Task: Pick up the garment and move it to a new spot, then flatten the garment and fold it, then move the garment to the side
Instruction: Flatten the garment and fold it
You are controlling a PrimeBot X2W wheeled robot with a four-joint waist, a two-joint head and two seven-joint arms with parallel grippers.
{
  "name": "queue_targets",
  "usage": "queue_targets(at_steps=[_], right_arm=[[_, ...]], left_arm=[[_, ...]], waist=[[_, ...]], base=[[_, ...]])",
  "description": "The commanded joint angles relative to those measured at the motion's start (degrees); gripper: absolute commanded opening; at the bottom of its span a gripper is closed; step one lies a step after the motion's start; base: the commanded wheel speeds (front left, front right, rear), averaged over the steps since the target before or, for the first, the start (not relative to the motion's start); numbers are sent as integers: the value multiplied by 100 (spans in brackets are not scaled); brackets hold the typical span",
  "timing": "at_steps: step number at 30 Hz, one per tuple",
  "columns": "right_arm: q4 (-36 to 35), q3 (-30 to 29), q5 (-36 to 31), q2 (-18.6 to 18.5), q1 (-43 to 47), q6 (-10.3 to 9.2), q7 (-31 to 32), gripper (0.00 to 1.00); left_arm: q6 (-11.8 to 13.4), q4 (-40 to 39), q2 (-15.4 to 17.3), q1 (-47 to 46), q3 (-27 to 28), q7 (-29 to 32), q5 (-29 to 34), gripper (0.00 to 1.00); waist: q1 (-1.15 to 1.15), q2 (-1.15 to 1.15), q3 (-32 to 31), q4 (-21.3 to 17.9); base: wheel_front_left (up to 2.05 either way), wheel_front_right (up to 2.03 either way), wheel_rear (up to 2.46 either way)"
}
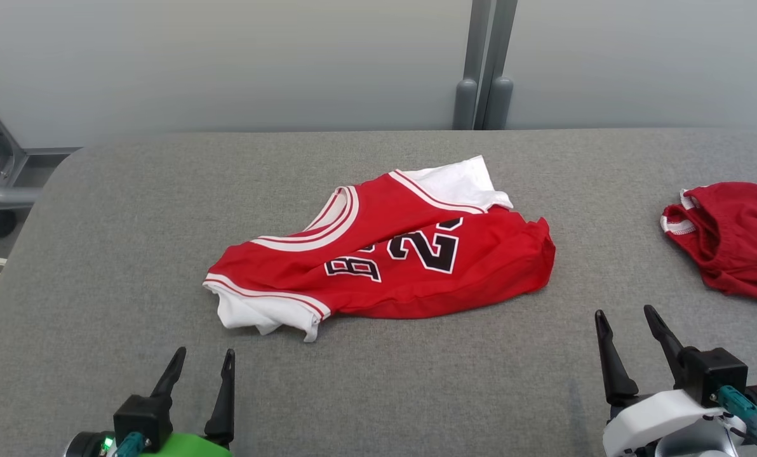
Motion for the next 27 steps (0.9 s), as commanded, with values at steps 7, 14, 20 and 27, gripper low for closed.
queue_targets(at_steps=[7, 14, 20, 27], right_arm=[[-119, 130, -214, -102, -453, -8, 496, 100], [-272, 232, -242, -313, -851, -7, 728, 100], [-246, 181, -216, -330, -946, -7, 771, 100], [-159, 250, -238, -368, -1133, -7, 743, 100]], left_arm=[[-72, 416, 160, -662, -92, 810, -111, 100], [-205, 952, 286, -1165, -444, 1306, -235, 100], [-247, 1589, 281, -1688, -613, 1222, -398, 100], [-260, 2389, 343, -2343, -746, 1103, -567, 100]], waist=[[0, 0, 265, 47], [0, 0, 543, 49], [0, 0, 771, 21], [0, 0, 1011, -103]], base=[[0, 0, 0], [0, 0, 0], [0, 0, 0], [0, 0, 0]])
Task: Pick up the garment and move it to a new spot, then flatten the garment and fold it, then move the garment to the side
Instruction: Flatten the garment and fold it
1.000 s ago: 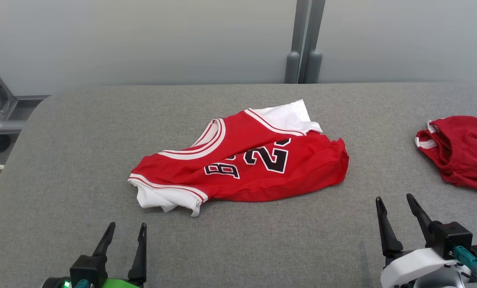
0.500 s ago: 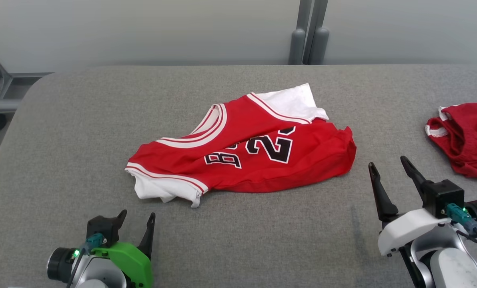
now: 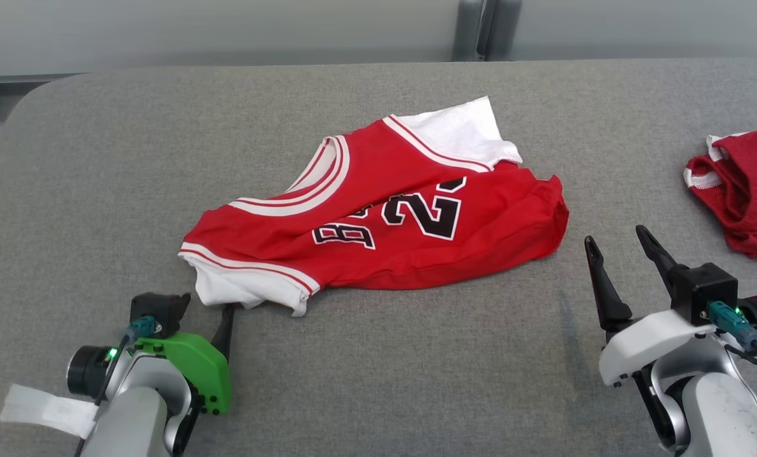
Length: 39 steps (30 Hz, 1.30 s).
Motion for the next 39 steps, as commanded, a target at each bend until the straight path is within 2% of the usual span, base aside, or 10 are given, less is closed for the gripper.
queue_targets(at_steps=[1, 5, 11, 17, 21, 24, 28, 30, 34, 39], right_arm=[[10, 7, -25, -35, -64, -9, -30, 100], [45, 27, -22, -86, -156, -8, -32, 100], [71, -66, -41, -110, -144, -8, -54, 100], [151, -4, -69, -151, -173, -9, 42, 100], [254, 115, -34, -219, -320, -9, 93, 100], [405, 147, 12, -269, -476, -9, 127, 100], [635, 191, 34, -327, -673, -8, 212, 100], [777, 246, 71, -344, -846, -8, 261, 100], [988, 387, 173, -384, -1157, -9, 479, 100], [1175, 397, 282, -454, -1409, -8, 745, 100]], left_arm=[[-18, 43, 28, -169, -93, -66, -48, 100], [-11, 127, 230, -467, -887, -281, -382, 100], [-13, 110, 486, -577, -1513, -554, -872, 100], [-13, 157, 545, -507, -1806, -636, -1181, 80], [-14, 236, 535, -673, -2021, -707, -1341, 96], [-14, 369, 467, -775, -2088, -757, -1387, 93], [-14, 480, 454, -882, -2169, -821, -1432, 75], [-13, 534, 458, -947, -2240, -847, -1471, 46], [-14, 653, 452, -1016, -2350, -887, -1578, 0], [-14, 729, 395, -1030, -2515, -905, -1726, 0]], waist=[[0, 0, 97, -72], [0, 0, 207, -93], [0, 0, 221, -2], [0, 0, 176, 109], [0, 0, 182, 143], [0, 0, 218, 137], [0, 0, 268, 110], [0, 0, 302, 95], [0, 0, 356, 88], [0, 0, 381, 138]], base=[[0, 0, 0], [0, 0, 0], [0, 0, 0], [0, 0, 0], [0, 0, 0], [0, 0, 0], [0, 0, 0], [0, 0, 0], [0, 0, 0], [0, 0, 0]])
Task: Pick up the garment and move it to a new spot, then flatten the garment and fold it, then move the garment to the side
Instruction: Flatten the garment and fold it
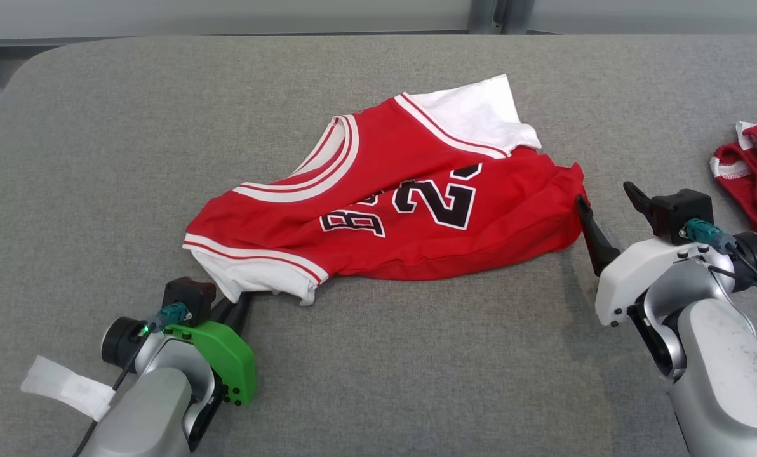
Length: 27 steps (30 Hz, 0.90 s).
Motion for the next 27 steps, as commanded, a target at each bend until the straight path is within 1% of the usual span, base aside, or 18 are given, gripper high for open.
queue_targets(at_steps=[1, 4, 6, 7, 8, 10, 12, 13, 14, 15, 18, 21, 22, 24, 25, 26, 27], right_arm=[[50, -20, 48, -50, -88, -7, 43, 100], [145, -10, 221, -63, -152, -7, 168, 100], [200, 20, 352, -99, -192, -8, 283, 83], [225, 39, 403, -123, -227, -7, 327, 69], [253, 57, 433, -150, -250, -7, 358, 50], [294, 65, 507, -183, -283, -7, 374, 35], [342, 51, 569, -199, -306, -7, 359, 31], [368, 47, 601, -206, -320, -8, 356, 31], [394, 47, 635, -213, -344, -7, 346, 35], [419, 61, 655, -227, -369, -7, 354, 37], [490, 98, 681, -236, -409, -7, 344, 36], [542, 170, 738, -266, -475, -7, 310, 45], [539, 221, 751, -285, -506, -7, 293, 43], [530, 286, 834, -315, -528, -7, 299, 44], [526, 310, 869, -337, -521, -8, 321, 46], [504, 336, 910, -375, -527, -7, 337, 52], [472, 357, 951, -403, -529, -8, 350, 61]], left_arm=[[3, 44, -9, -42, -57, -10, -72, 0], [3, 50, 12, -19, -127, -48, -122, 0], [3, 40, 35, -23, -163, -71, -152, 0], [3, 31, 45, -37, -177, -76, -169, 0], [3, 23, 52, -56, -192, -88, -188, 0], [4, 8, 69, -96, -211, -106, -205, 0], [5, -12, 83, -143, -219, -132, -226, 0], [8, -23, 87, -166, -219, -148, -229, 0], [8, -31, 88, -190, -219, -152, -232, 0], [8, -35, 89, -213, -222, -161, -235, 0], [7, -24, 99, -261, -215, -180, -240, 0], [12, 2, 99, -289, -204, -203, -241, 0], [12, 12, 101, -299, -202, -207, -241, 0], [12, 31, 104, -301, -201, -219, -246, 0], [12, 40, 103, -299, -199, -206, -253, 0], [12, 50, 98, -298, -202, -205, -258, 0], [12, 59, 93, -298, -205, -209, -262, 0]], waist=[[0, 0, -1, 30], [0, 0, -1, 75], [0, 0, 13, 103], [0, 0, 28, 115], [0, 0, 43, 129], [0, 0, 75, 152], [0, 0, 105, 171], [0, 0, 120, 180], [0, 0, 135, 189], [0, 0, 150, 197], [0, 0, 183, 209], [0, 0, 211, 218], [0, 0, 216, 222], [0, 0, 221, 228], [0, 0, 218, 230], [0, 0, 217, 233], [0, 0, 215, 237]], base=[[0, 0, 0], [0, 0, 0], [0, 0, 0], [0, 0, 0], [0, 0, 0], [0, 0, 0], [0, 0, 0], [0, 0, 0], [0, 0, 0], [0, 0, 0], [0, 0, 0], [0, 0, 0], [0, 0, 0], [0, 0, 0], [0, 0, 0], [0, 0, 0], [0, 0, 0]])
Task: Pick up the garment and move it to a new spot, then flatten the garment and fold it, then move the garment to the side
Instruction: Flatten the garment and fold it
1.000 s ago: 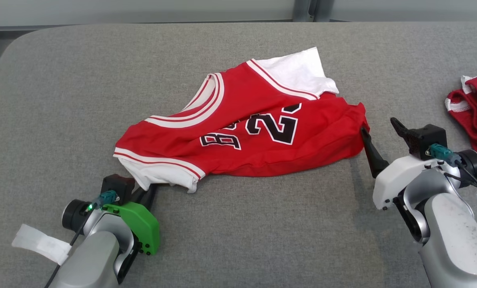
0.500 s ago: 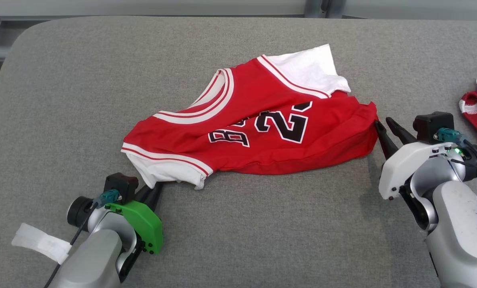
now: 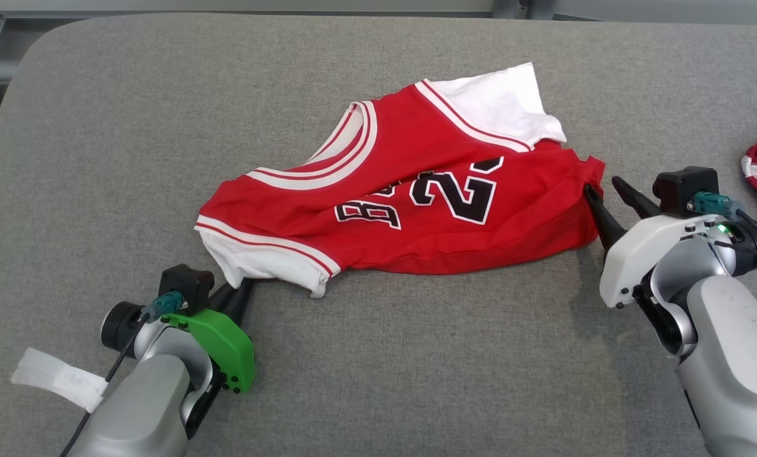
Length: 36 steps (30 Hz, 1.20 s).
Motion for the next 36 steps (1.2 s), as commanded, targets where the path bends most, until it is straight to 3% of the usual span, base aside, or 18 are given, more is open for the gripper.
queue_targets(at_steps=[1, 3, 5, 6, 7, 8, 9, 12, 13, 26, 36], right_arm=[[-69, 54, 121, -82, -22, -8, 33, 74], [-132, 86, 230, -139, 7, -8, 80, 81], [-160, 99, 288, -167, 23, -8, 110, 80], [-187, 114, 339, -200, 35, -8, 135, 75], [-211, 137, 378, -242, 38, -8, 166, 67], [-224, 175, 424, -279, 39, -8, 206, 50], [-233, 195, 457, -308, 33, -8, 229, 42], [-201, 217, 564, -364, -31, -8, 297, 3], [-181, 215, 588, -377, -60, -8, 311, 0], [-144, 290, 869, -383, -182, -8, 96, 0], [-1013, -232, 1662, -385, -37, -7, -89, 0]], left_arm=[[18, 51, 34, -70, 9, 4, -46, 0], [17, 68, 24, -72, 0, -1, -53, 0], [17, 74, 19, -75, -3, -5, -58, 0], [17, 80, 16, -78, -4, -9, -62, 0], [17, 85, 13, -85, -7, -11, -63, 0], [17, 88, 7, -93, -10, -15, -70, 0], [17, 90, 4, -101, -12, -17, -76, 0], [16, 99, 1, -132, -15, -23, -91, 0], [16, 101, 0, -139, -16, -25, -94, 0], [164, -2, 51, -239, 214, -51, -159, 0], [291, -1760, 378, 69, 1250, -55, -470, 0]], waist=[[0, 0, -5, 9], [0, 0, -11, 16], [0, 0, -11, 18], [0, 0, -9, 20], [0, 0, -4, 22], [0, 0, 4, 24], [0, 0, 12, 29], [0, 0, 48, 40], [0, 0, 61, 44], [0, 0, 109, 116], [0, 0, -61, 91]], base=[[0, 0, 0], [0, 0, 0], [0, 0, 0], [0, 0, 0], [0, 0, 0], [0, 0, 0], [0, 0, 0], [0, 0, 0], [0, 0, 0], [0, 0, 0], [0, 0, 0]])
